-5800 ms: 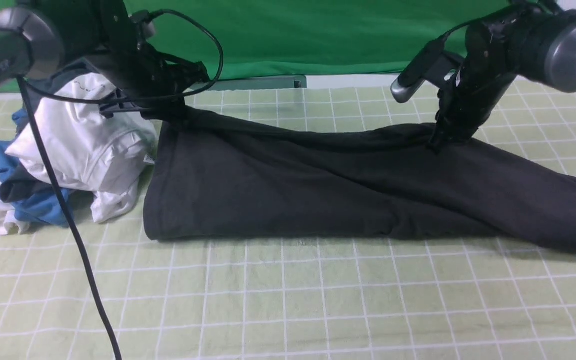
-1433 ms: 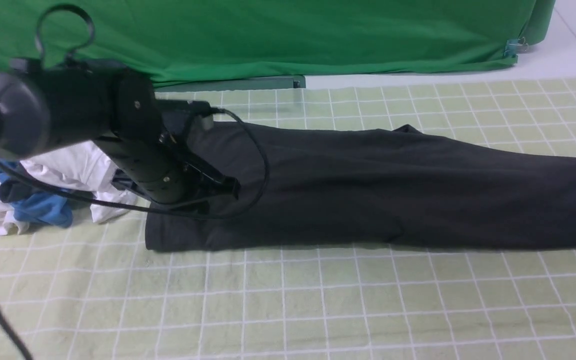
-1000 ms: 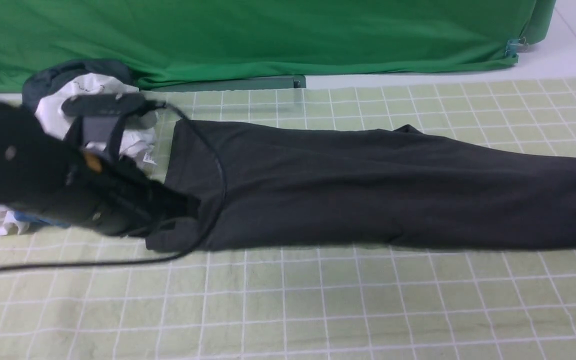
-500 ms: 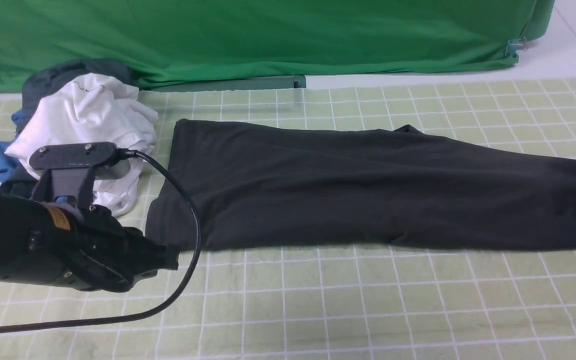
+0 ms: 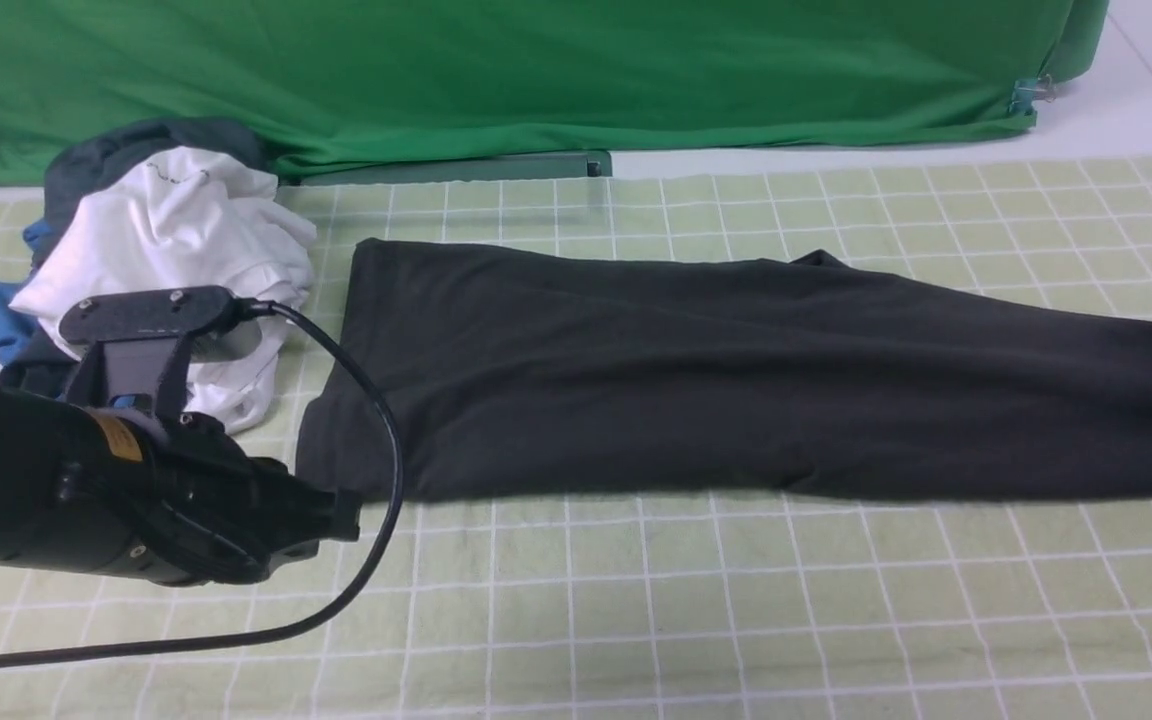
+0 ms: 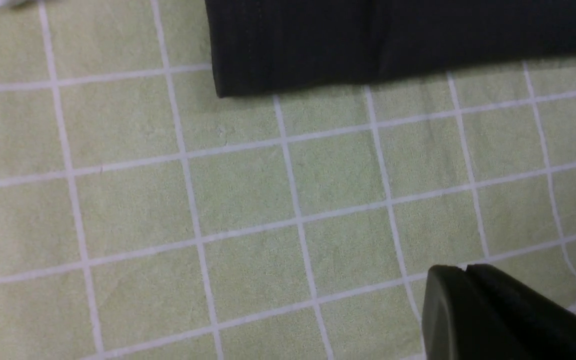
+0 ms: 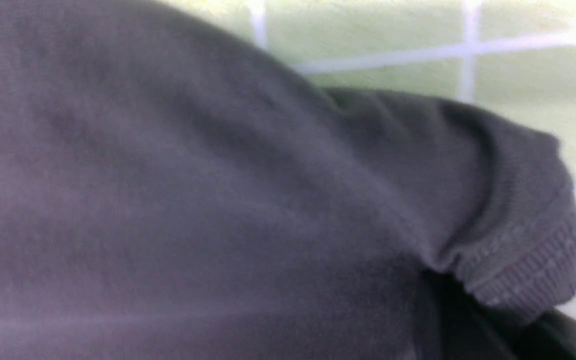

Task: Fold a long-sleeved shirt over a green coffee tablecloth.
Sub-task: 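Fold the right end of the dark garment over onto its left end with the right gripper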

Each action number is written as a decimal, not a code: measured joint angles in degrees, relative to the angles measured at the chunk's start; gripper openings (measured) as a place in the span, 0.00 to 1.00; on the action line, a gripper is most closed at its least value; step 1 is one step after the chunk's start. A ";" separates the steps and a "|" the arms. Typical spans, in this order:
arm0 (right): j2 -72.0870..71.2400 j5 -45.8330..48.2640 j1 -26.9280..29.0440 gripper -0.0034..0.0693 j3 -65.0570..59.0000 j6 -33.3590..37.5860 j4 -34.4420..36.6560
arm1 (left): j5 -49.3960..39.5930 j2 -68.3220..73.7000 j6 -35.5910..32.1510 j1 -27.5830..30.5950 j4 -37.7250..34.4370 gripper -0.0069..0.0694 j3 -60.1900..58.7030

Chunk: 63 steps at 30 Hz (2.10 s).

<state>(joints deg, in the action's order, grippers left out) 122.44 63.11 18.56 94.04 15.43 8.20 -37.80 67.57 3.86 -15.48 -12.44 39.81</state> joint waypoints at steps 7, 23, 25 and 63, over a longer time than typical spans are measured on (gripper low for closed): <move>-6.60 2.16 4.45 0.11 2.88 -5.11 -7.10 | -1.64 0.00 -0.14 0.00 0.18 0.11 0.00; -16.56 6.53 -16.35 0.11 7.07 -6.03 5.48 | 1.83 0.00 -0.85 0.00 0.18 0.11 0.00; -16.56 6.22 -20.51 0.11 7.07 -6.03 7.79 | 1.98 0.00 -0.99 0.00 0.12 0.11 0.00; 0.81 -22.89 -56.58 0.58 7.07 -1.70 36.11 | 3.25 0.00 -1.08 0.00 -0.68 0.11 0.00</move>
<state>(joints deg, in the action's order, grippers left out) 123.25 40.22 -38.02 101.10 13.73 44.31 -34.55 67.57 2.79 -15.48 -13.12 39.81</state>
